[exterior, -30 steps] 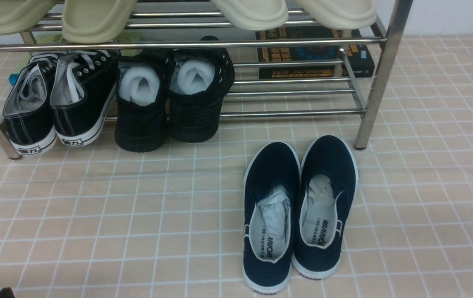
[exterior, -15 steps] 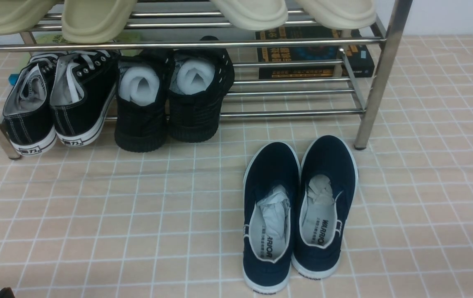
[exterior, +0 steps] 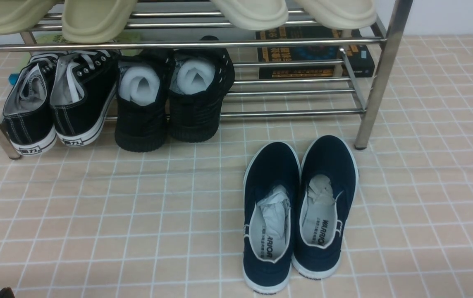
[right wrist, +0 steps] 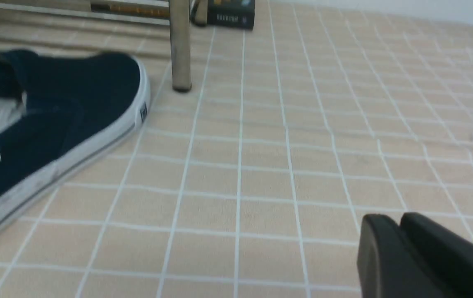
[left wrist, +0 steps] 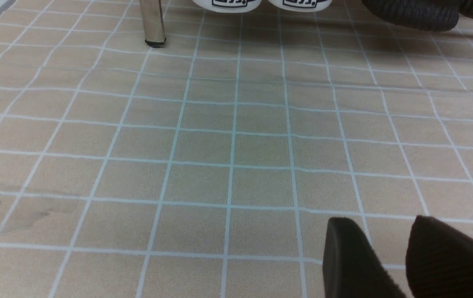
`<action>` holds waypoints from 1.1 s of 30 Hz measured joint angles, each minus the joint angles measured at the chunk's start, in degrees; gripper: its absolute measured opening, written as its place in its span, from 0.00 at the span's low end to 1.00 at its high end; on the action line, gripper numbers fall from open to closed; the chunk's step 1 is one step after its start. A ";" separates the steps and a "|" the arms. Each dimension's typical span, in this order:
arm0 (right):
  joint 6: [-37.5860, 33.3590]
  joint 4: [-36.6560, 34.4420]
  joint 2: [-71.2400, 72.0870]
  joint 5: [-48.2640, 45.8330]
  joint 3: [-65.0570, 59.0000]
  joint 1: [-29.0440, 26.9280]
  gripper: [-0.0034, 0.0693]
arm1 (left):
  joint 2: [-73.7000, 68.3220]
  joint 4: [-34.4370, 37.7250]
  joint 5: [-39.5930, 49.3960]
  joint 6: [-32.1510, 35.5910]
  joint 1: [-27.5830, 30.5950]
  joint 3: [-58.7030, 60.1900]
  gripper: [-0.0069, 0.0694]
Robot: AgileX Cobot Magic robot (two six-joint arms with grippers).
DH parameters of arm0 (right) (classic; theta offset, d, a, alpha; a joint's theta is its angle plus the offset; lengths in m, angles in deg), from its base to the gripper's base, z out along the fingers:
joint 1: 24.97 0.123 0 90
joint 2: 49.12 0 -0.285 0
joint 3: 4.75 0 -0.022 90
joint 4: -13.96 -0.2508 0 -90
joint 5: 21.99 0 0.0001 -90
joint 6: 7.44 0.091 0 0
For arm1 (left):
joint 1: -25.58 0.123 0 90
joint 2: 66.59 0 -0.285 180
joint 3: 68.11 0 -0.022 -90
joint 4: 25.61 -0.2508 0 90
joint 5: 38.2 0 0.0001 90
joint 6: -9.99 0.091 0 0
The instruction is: Take the shoes off the shelf from the light coffee tablecloth by hand.
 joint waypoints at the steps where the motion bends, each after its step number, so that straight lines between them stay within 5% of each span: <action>1: -0.06 -0.08 0.00 -0.49 -0.01 -0.05 0.15 | 0.00 0.00 0.00 0.00 0.00 0.00 0.41; 33: -0.20 0.03 0.01 -5.51 0.52 6.64 0.21 | 0.00 0.00 0.00 0.00 0.00 0.00 0.40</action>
